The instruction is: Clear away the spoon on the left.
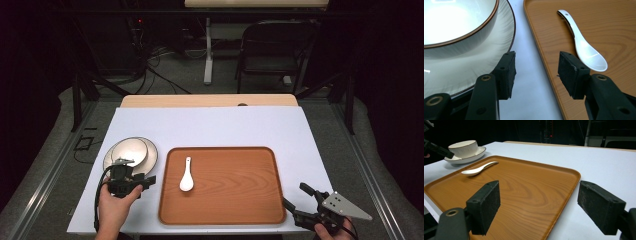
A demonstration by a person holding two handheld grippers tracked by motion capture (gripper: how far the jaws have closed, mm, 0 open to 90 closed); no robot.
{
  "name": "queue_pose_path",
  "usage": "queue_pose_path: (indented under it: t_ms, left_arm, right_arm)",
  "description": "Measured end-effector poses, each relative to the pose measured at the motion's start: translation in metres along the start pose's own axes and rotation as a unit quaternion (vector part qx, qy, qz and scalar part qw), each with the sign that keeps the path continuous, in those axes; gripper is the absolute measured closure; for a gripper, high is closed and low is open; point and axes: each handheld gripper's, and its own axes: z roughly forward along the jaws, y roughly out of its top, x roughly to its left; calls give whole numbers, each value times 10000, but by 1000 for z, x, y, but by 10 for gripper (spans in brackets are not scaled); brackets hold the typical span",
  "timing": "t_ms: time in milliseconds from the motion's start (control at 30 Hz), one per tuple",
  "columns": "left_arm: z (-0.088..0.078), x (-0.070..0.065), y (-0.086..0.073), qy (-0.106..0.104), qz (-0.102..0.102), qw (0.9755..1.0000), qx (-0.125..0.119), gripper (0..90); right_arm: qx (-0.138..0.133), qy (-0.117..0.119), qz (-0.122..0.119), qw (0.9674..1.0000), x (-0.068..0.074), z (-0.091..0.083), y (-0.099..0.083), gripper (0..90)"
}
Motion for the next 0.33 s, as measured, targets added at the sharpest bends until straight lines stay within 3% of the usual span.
queue_pose_path:
  t_ms: [333]
  left_arm:
    - [0,1,-2,-136,-62,9998,-90,471]
  right_arm:
    - [-5,-6,-12,10000,-1,0,0,173]
